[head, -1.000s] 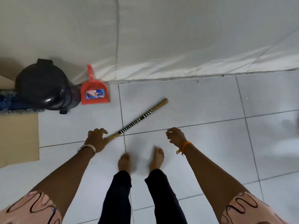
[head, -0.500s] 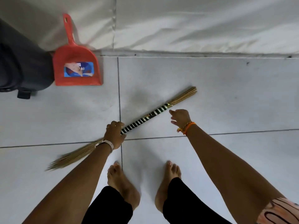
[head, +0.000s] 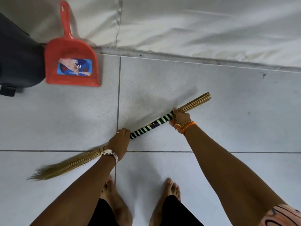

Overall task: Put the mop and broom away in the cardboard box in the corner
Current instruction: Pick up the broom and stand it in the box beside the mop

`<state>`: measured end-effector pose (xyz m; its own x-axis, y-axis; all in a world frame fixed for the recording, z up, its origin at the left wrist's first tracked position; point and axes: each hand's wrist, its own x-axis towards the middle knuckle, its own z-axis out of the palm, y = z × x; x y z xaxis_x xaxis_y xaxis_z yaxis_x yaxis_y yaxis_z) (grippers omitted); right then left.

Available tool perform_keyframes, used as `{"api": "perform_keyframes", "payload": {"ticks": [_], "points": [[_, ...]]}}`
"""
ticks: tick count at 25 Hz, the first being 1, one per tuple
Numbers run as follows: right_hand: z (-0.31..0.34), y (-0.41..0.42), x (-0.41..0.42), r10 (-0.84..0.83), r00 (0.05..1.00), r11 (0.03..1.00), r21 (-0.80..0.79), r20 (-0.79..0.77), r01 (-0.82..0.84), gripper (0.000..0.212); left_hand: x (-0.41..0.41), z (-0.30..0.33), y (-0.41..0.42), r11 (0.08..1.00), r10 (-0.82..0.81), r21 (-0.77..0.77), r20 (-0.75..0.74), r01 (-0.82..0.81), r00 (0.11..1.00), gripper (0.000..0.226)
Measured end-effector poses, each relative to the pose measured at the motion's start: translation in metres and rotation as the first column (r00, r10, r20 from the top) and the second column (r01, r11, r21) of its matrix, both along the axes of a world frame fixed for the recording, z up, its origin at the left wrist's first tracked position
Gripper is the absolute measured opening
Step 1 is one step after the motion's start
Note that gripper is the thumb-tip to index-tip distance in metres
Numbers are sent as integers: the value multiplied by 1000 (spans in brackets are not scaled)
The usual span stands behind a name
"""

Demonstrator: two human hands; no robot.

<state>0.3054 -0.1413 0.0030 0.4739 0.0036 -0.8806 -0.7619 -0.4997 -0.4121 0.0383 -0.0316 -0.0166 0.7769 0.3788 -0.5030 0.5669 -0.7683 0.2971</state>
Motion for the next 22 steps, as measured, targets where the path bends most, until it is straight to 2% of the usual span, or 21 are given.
{"api": "perform_keyframes", "payload": {"ticks": [2, 3, 5, 7, 10, 12, 15, 17, 20, 22], "points": [[56, 17, 8, -2, 1000, 999, 51, -27, 3, 30, 4, 48, 11, 995, -29, 97, 25, 26, 999, 44], [63, 19, 5, -17, 999, 996, 85, -45, 21, 26, 2, 51, 9, 992, -32, 126, 43, 26, 999, 43], [80, 25, -1, -42, 999, 988, 145, -34, 47, 18, -4, 59, 5, 996, -8, 87, 55, 4, 998, 44], [125, 41, -2, 5, 1000, 964, 267, 11, -8, 15, -8, 86, 5, 997, 68, 16, 58, -69, 996, 47], [293, 91, 16, 134, 974, 864, 461, 182, -205, 18, 17, 212, 35, 948, 314, -91, 146, -304, 938, 49], [409, 126, 22, 241, 915, 754, 530, 324, -387, 22, 42, 307, 61, 876, 477, -166, 173, -452, 861, 39], [563, 168, 2, 409, 751, 515, 548, 519, -659, 31, 54, 424, 88, 772, 628, -275, 190, -573, 755, 26], [660, 192, -15, 492, 586, 311, 499, 644, -809, 34, 51, 500, 107, 746, 659, -324, 239, -582, 713, 27], [783, 223, -49, 532, 252, 1, 297, 808, -955, 28, 41, 612, 134, 768, 640, -281, 370, -575, 674, 30], [852, 240, -83, 492, 126, -109, 205, 862, -973, 28, 22, 677, 148, 753, 646, -233, 439, -615, 625, 32]]}}
